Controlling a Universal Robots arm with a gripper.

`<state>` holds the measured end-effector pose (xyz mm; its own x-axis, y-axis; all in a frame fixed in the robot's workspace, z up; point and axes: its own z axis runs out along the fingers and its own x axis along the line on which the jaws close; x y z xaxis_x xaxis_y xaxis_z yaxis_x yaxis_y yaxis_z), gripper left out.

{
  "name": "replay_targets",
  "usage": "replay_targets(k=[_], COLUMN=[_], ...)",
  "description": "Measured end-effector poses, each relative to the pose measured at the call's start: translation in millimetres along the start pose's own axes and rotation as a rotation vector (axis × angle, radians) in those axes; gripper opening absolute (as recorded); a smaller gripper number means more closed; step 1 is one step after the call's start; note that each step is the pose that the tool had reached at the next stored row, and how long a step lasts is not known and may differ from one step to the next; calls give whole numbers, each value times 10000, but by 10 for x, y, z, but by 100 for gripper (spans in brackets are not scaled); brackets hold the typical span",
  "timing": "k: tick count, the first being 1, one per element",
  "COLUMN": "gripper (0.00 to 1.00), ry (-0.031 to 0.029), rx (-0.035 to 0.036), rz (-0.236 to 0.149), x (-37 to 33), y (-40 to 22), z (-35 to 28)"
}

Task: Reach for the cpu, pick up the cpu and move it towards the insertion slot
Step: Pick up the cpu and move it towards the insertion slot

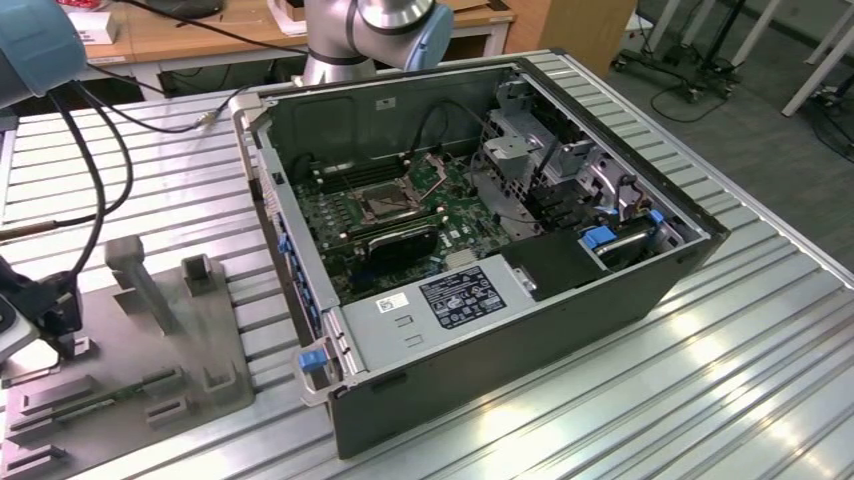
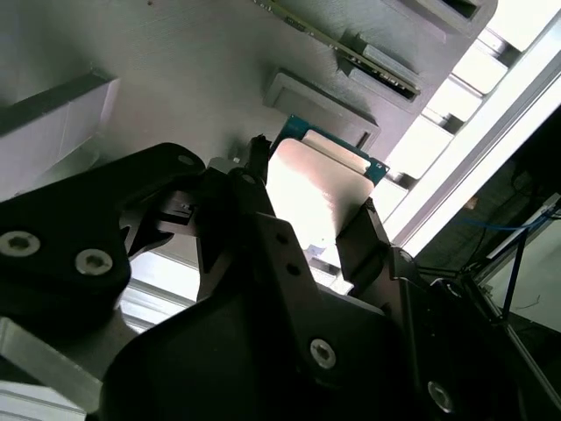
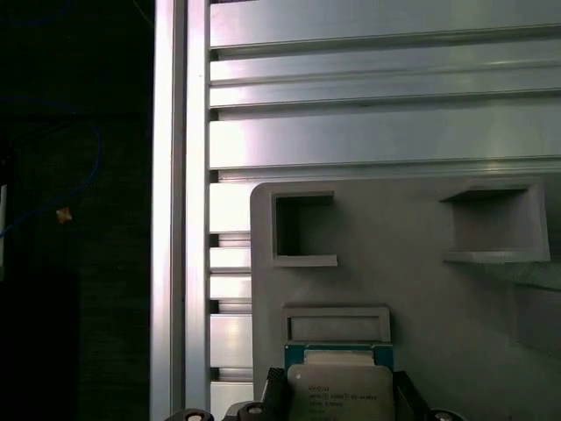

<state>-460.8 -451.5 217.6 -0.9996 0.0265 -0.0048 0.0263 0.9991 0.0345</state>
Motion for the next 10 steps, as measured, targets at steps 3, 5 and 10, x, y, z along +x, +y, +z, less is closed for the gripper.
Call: replay_targets(k=[3,5,10], gripper=[55,55,55], ry=[0,0,-1], rx=[0,0,0], rz=[0,0,0], x=[0,0,0], y=[1,1,2], z=[-17,-27,-57])
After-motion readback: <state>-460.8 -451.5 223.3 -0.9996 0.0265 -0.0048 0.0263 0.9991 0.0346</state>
